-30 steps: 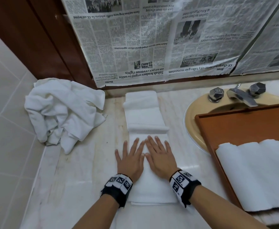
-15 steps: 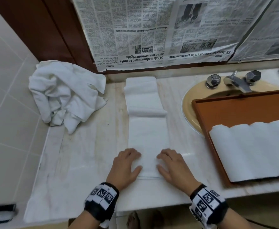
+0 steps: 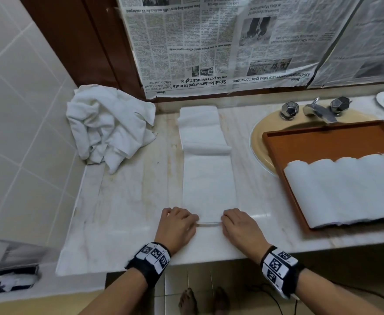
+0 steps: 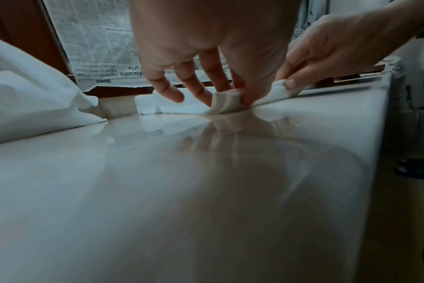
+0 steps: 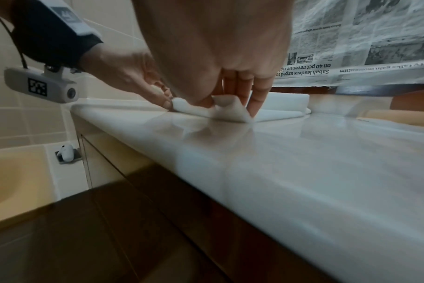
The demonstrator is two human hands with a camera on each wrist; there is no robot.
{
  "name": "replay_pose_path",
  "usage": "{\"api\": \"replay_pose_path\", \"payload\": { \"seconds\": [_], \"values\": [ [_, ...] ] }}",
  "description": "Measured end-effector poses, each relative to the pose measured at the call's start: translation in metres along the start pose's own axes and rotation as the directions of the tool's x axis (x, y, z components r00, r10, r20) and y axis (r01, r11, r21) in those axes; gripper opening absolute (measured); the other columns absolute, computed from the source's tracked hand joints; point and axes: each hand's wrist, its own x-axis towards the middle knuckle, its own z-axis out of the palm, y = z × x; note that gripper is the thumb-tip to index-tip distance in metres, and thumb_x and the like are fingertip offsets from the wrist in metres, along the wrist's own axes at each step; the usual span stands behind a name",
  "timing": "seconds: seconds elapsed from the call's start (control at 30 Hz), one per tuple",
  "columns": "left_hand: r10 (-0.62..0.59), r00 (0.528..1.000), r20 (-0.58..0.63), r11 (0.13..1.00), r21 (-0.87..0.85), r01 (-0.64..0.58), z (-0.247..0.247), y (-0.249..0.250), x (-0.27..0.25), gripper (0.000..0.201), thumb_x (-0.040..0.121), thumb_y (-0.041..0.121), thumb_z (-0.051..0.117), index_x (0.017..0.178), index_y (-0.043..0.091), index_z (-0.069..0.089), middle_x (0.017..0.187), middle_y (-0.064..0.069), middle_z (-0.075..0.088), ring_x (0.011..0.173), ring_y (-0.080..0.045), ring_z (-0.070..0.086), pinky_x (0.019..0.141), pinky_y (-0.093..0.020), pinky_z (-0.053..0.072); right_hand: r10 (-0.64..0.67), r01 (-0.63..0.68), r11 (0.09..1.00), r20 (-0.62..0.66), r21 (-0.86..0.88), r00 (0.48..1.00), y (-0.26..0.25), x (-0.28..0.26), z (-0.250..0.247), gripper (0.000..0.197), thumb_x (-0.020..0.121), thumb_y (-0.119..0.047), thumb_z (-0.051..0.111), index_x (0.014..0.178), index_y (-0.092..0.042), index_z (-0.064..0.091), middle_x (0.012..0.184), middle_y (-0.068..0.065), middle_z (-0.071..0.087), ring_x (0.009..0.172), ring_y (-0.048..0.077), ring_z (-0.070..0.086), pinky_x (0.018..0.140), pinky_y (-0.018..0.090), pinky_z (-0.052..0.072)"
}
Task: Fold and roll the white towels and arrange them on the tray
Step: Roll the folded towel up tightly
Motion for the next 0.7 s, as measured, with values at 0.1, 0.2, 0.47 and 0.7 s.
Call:
{"api": "replay_pose_path", "payload": {
  "seconds": [0.1, 0.2, 0.47, 0.7],
  "values": [
    [-0.1, 0.993, 0.069, 0.986, -0.13, 0.109, -0.008, 0.003, 0.001, 0.03, 0.087, 0.046, 0.044, 0.1, 0.032, 0.067, 0.083, 0.012, 0.066, 0.077, -0.013, 0.06, 0.076, -0.036, 0.047, -0.002, -0.002, 0.996, 0.042, 0.089, 0.999, 0.004, 0.0, -0.009, 0.007, 0.084, -0.012, 0.059, 0.081, -0.011, 0.065, 0.079, 0.003, 0.061, 0.067, 0.022, 0.056, 0.055, 0.033, 0.049],
    [-0.187, 0.956, 0.226, 0.919, -0.303, 0.252, -0.018, 0.004, 0.008, 0.037, 0.087, 0.049, 0.042, 0.105, 0.027, 0.067, 0.09, 0.011, 0.07, 0.083, -0.011, 0.062, 0.079, -0.034, 0.05, 0.07, -0.093, 0.978, 0.131, 0.185, 0.989, 0.004, 0.0, -0.015, 0.031, 0.096, -0.028, 0.039, 0.09, -0.012, 0.065, 0.083, 0.002, 0.061, 0.072, 0.021, 0.056, 0.062, 0.035, 0.052],
    [-0.443, 0.872, 0.209, 0.737, -0.47, 0.486, -0.014, 0.015, 0.019, 0.006, 0.088, 0.027, 0.07, 0.087, 0.022, 0.072, 0.087, 0.009, 0.067, 0.087, -0.008, 0.058, 0.071, -0.014, 0.037, 0.386, -0.431, 0.78, 0.194, 0.454, 0.902, 0.011, 0.0, -0.012, 0.013, 0.1, -0.023, 0.055, 0.109, -0.015, 0.059, 0.104, 0.0, 0.055, 0.088, 0.019, 0.057, 0.08, 0.034, 0.049],
    [-0.383, 0.923, 0.023, 0.912, -0.148, 0.382, 0.0, 0.04, 0.009, 0.015, 0.094, 0.016, 0.058, 0.103, 0.023, 0.068, 0.111, 0.001, 0.048, 0.1, -0.021, 0.046, 0.071, -0.031, 0.045, 0.081, -0.081, 0.996, 0.016, 0.028, 0.997, 0.01, -0.007, -0.008, 0.03, 0.062, 0.002, 0.069, 0.086, -0.015, 0.064, 0.087, 0.004, 0.053, 0.077, 0.024, 0.044, 0.061, 0.034, 0.036]
  ]
}}
